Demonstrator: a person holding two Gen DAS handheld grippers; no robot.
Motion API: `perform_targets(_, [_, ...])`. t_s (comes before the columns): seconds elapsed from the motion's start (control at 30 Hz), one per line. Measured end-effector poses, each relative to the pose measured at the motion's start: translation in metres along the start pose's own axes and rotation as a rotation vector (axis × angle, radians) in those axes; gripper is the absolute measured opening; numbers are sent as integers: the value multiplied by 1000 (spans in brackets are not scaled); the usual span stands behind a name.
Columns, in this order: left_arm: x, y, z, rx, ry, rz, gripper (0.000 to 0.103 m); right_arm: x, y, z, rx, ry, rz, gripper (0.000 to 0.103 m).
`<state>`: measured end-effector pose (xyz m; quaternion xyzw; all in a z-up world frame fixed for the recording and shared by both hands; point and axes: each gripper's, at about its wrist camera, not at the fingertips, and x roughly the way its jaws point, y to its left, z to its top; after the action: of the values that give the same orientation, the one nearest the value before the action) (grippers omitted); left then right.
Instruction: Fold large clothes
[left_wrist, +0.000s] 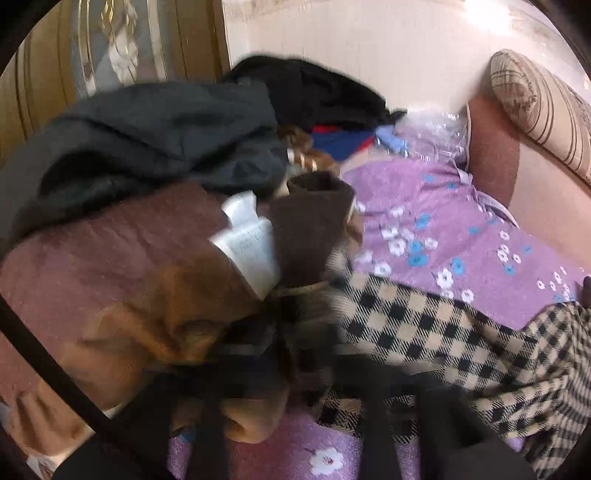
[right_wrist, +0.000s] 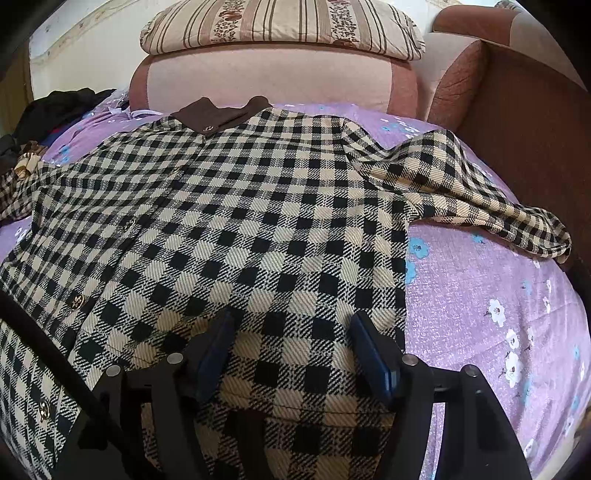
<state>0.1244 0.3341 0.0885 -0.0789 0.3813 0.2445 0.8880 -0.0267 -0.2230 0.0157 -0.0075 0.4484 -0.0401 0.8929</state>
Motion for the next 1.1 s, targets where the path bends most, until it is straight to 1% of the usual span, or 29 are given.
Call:
perform_targets(0.03, [0,5,1,-32,5,-36,3,0,0,0,0,-1,0,71])
perform_targets(0.1, [-12,15,2,-78,-18,-47,3,-2,1,1,-2,1,-8,71])
perform_targets(0.13, [-21,21,3,-102,-34,-67,3,-4,3,1,-9,3,-20,71])
perform_targets(0.17, [-33,30,5,-138,-56,-107,3,-7,5,4,-25,-4,-19,71])
perform_targets(0.23, [-50,39,6,-177,-95,-136,3,-24,18,9,-64,-54,-9,71])
perform_targets(0.3, [-64,51,9,-220,-138,-140,3,-40,43,22,-113,-103,37,71])
perform_targets(0.37, [-73,63,10,-278,-157,-158,3,-42,75,41,-159,-110,130,71])
perform_targets(0.4, [-76,69,9,-304,-154,-176,3,-39,96,53,-180,-101,187,70])
perform_targets(0.43, [-77,72,8,-320,-148,-192,3,-36,110,62,-188,-94,222,69])
perform_targets(0.47, [-76,75,6,-331,-140,-202,3,-30,132,76,-196,-82,284,66])
perform_targets(0.5, [-75,78,4,-335,-134,-207,3,-25,152,88,-201,-74,324,63])
perform_targets(0.57, [-73,82,2,-336,-127,-209,3,-7,196,116,-213,-48,386,49])
perform_targets(0.6, [-69,80,3,-333,-125,-207,3,1,210,126,-208,-30,411,45])
perform_targets(0.63, [-66,78,4,-328,-124,-203,3,13,227,138,-186,-1,446,37])
perform_targets(0.67, [-64,78,4,-324,-124,-201,3,26,242,150,-150,35,476,33])
perform_targets(0.73, [-59,76,5,-318,-124,-201,3,50,267,164,-85,95,524,30])
perform_targets(0.8, [-54,71,7,-315,-124,-211,3,71,291,169,-68,153,563,30])
perform_targets(0.83, [-54,72,7,-313,-123,-217,3,79,303,165,-72,185,579,30])
perform_targets(0.9, [-53,70,7,-304,-124,-220,3,92,324,156,-101,249,591,32])
perform_targets(0.93, [-53,69,7,-299,-128,-216,3,93,333,151,-136,234,559,33])
perform_targets(0.97, [-54,67,7,-290,-135,-212,3,88,340,147,-181,197,535,38])
perform_targets(1.0, [-54,65,8,-285,-138,-212,3,84,345,144,-212,186,525,39])
perform_targets(1.1, [-55,57,9,-273,-138,-225,3,79,351,139,-268,163,496,40])
